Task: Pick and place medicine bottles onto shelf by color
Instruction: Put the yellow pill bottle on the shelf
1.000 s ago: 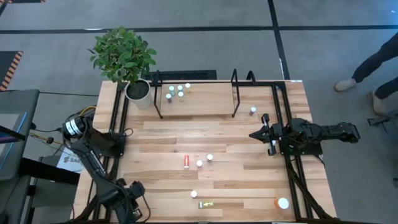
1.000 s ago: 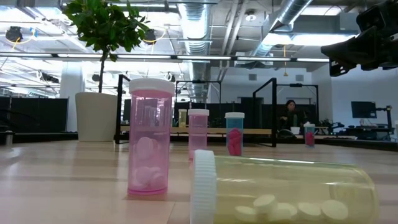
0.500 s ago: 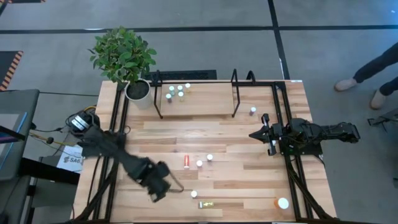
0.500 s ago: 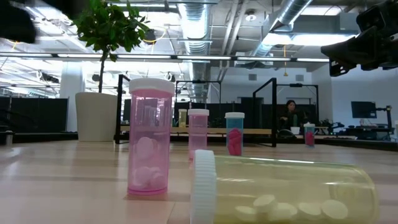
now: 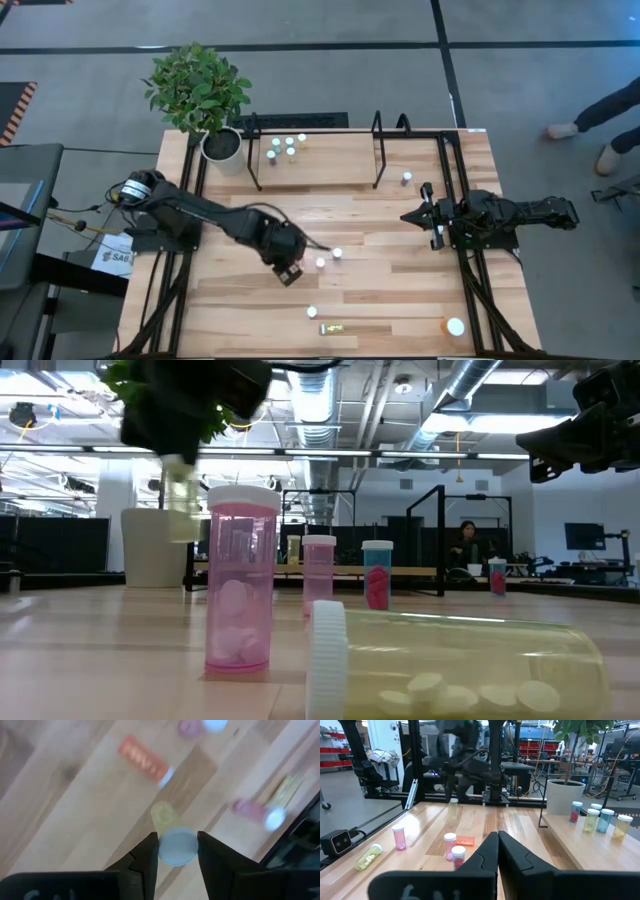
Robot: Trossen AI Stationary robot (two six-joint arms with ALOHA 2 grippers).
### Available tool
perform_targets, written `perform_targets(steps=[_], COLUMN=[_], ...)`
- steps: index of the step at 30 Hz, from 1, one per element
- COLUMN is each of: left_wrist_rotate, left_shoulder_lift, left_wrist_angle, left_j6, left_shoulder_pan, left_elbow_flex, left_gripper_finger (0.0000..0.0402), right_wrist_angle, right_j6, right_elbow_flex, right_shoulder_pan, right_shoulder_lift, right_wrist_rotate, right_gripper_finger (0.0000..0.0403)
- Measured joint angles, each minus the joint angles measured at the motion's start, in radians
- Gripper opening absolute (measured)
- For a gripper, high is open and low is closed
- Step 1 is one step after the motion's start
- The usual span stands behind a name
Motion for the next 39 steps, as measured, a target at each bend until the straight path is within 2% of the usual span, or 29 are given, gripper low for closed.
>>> perform_targets(steps=[6, 12, 16, 27, 34, 39], left_wrist_rotate=[0.009, 0.026, 0.034, 0.062, 0.068, 0.018], left_shoulder_lift=[0.000, 0.000, 0.001, 0.001, 0.002, 0.030], left_wrist_angle=[0.090, 0.056, -0.009, -0.091, -0.106, -0.172], left_j6=[-0.004, 0.037, 0.152, 0.617, 0.755, 0.804], left_shoulder_pan=[0.083, 0.169, 0.263, 0.581, 0.656, 0.662], left_elbow_flex=[0.000, 0.000, 0.000, 0.000, 0.003, 0.088], left_gripper_finger=[0.0105, 0.0105, 0.0105, 0.0105, 0.0105, 0.0105], right_wrist_angle=[0.000, 0.000, 0.000, 0.000, 0.000, 0.000], right_j6=[0.000, 0.000, 0.000, 0.000, 0.000, 0.000], right_elbow_flex=[0.000, 0.000, 0.000, 0.000, 0.000, 0.000], right_shoulder_pan=[0.000, 0.000, 0.000, 0.000, 0.000, 0.000], right_shoulder_lift=[0.000, 0.000, 0.000, 0.000, 0.000, 0.000], right_wrist_rotate=[0.000, 0.000, 0.000, 0.000, 0.000, 0.000], right_gripper_finger=[0.0026, 0.0026, 0.0026, 0.0026, 0.0026, 0.0026])
